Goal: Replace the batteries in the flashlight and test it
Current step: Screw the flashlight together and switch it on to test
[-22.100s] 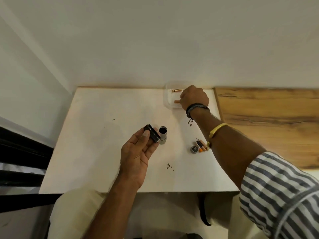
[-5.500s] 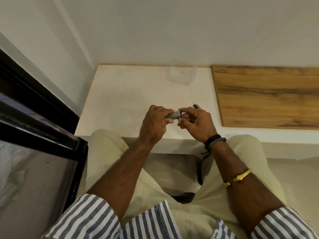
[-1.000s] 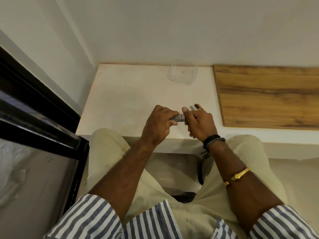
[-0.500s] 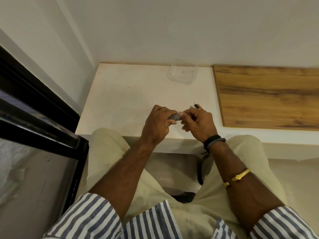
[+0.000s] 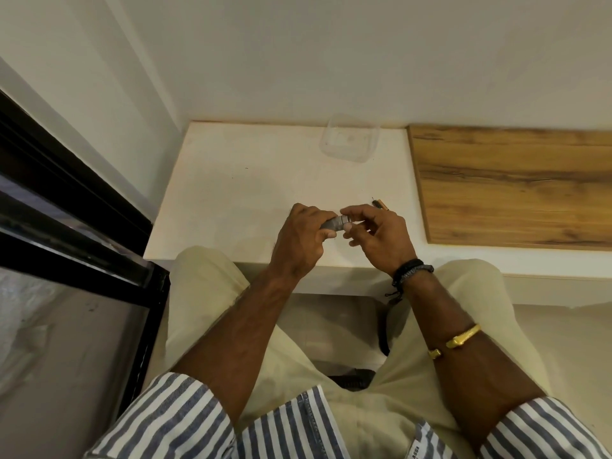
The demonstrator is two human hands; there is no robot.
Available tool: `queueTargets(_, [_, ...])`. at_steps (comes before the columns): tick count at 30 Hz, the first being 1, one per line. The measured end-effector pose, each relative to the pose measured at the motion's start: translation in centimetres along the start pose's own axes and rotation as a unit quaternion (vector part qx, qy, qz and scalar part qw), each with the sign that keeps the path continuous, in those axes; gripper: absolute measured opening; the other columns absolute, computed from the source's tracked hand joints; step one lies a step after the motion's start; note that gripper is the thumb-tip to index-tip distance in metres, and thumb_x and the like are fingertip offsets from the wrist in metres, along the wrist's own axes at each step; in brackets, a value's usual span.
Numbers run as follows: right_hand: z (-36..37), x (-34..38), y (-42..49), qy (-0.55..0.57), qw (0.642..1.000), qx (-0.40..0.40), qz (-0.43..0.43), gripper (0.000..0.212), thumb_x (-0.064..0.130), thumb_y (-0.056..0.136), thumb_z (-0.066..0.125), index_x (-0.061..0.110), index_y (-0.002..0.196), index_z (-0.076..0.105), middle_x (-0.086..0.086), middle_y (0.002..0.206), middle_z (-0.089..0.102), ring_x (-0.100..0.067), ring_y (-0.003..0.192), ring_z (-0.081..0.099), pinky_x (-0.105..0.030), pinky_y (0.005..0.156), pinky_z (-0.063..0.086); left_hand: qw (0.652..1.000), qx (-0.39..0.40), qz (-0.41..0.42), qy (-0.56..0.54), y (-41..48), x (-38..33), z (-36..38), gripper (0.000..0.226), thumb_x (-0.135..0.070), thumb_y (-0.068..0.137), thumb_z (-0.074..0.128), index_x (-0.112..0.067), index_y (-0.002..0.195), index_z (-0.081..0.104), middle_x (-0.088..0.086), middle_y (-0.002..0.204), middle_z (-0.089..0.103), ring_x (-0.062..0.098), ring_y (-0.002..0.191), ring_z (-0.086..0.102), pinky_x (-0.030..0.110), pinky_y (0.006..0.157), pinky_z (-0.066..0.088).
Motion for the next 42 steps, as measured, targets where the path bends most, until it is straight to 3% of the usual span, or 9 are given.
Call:
queueTargets(3, [-0.1,0.2,-0.1,-0.036,0.999,-0.017,0.016,0.023,0.03,0.1,0.062,0.01,0.103,0.073,-0.001,0.081,0.073,-0.013,0.068,0.073,-0.04,0.07,0.064,1.0,0.0,0.013,0.0,0.0,-0.2,0.0,0.028,-0.013,0.089,0.07,-0.006,0.116,0.068,0.009,0.104,0.072,0.025,0.098,0.054,0.035,0.079,0.048])
queueTargets(9, [-0.3,0.3,-0.3,-0.194,0.973,-0.049,0.114,0.066,0.068,0.099,0.034,0.021,0.064,0.066,-0.004,0.063,0.069,-0.026,0.06,0.068,-0.046,0.067,0.06,0.999,0.017,0.046,0.012,-0.1,-0.9,0.5,0.027,-0.014,0.091,0.068,-0.007,0.116,0.068,0.007,0.107,0.072,0.026,0.101,0.054,0.034,0.082,0.046])
queueTargets(13, [-0.1,0.1,-0.3,-0.014,0.997,0.012,0.078,0.042,0.055,0.095,0.059,0.021,0.119,0.066,0.004,0.101,0.07,-0.013,0.07,0.074,-0.036,0.064,0.065,1.0,0.01,0.004,-0.006,0.0,-0.2,0.4,0.027,-0.013,0.091,0.068,-0.007,0.118,0.067,0.009,0.106,0.072,0.025,0.101,0.054,0.033,0.081,0.046])
queueTargets(15, [-0.2,0.1,-0.1,-0.005,0.999,0.032,0.031,0.037,0.033,0.093,0.071,0.025,0.127,0.062,0.008,0.108,0.066,-0.014,0.079,0.074,-0.032,0.066,0.064,1.0,0.012,-0.005,-0.008,0.1,0.1,0.4,0.027,-0.013,0.092,0.067,-0.006,0.117,0.068,0.01,0.106,0.072,0.026,0.099,0.054,0.033,0.079,0.045])
queueTargets(19, [-0.1,-0.1,-0.1,-0.029,0.999,0.02,-0.001,0.03,0.008,0.094,0.068,0.021,0.12,0.069,0.005,0.105,0.069,-0.014,0.082,0.073,-0.03,0.068,0.065,1.0,0.007,-0.01,-0.011,0.1,0.3,0.6,0.027,-0.014,0.091,0.067,-0.006,0.116,0.068,0.01,0.104,0.072,0.024,0.096,0.054,0.033,0.078,0.045])
queueTargets(23, [-0.1,-0.1,-0.1,-0.054,0.998,0.002,0.013,0.018,0.028,0.099,0.063,0.015,0.111,0.071,0.0,0.082,0.073,-0.011,0.07,0.072,-0.036,0.07,0.064,1.0,0.0,0.007,-0.007,0.1,0.2,0.4,0.025,-0.014,0.089,0.069,-0.006,0.113,0.069,0.009,0.101,0.072,0.024,0.094,0.054,0.033,0.077,0.045])
queueTargets(29, [0.1,-0.2,0.0,-0.163,0.985,0.003,0.049,0.048,0.052,0.104,0.042,0.011,0.091,0.064,-0.009,0.071,0.07,-0.029,0.065,0.069,-0.049,0.069,0.06,0.999,0.013,0.036,0.004,0.0,-0.2,0.7,0.026,-0.012,0.091,0.067,-0.005,0.115,0.068,0.008,0.101,0.072,0.025,0.095,0.054,0.03,0.077,0.043])
queueTargets(37, [0.2,0.3,-0.1,-0.181,0.983,0.0,-0.039,0.047,0.057,0.1,0.043,0.015,0.082,0.054,0.0,0.069,0.057,-0.02,0.061,0.051,-0.037,0.057,0.045,0.997,0.048,0.027,-0.057,0.3,0.2,0.2,0.023,-0.006,0.096,0.058,-0.003,0.117,0.066,0.014,0.102,0.072,0.03,0.092,0.056,0.041,0.081,0.048])
queueTargets(42, [0.0,0.5,0.1,-0.223,0.973,-0.026,-0.053,0.062,0.066,0.092,0.027,0.014,0.069,0.051,0.001,0.058,0.048,-0.016,0.052,0.039,-0.028,0.05,0.029,0.993,0.068,0.054,-0.082,0.0,-0.4,0.1,0.027,-0.001,0.092,0.059,-0.002,0.118,0.066,0.014,0.097,0.072,0.02,0.087,0.051,0.031,0.076,0.044])
Point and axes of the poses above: each hand's wrist, its own y-axis towards the middle knuckle, its own z-axis out of the palm, x = y × z, the point moved 3 cm from there along y, towards the middle knuckle
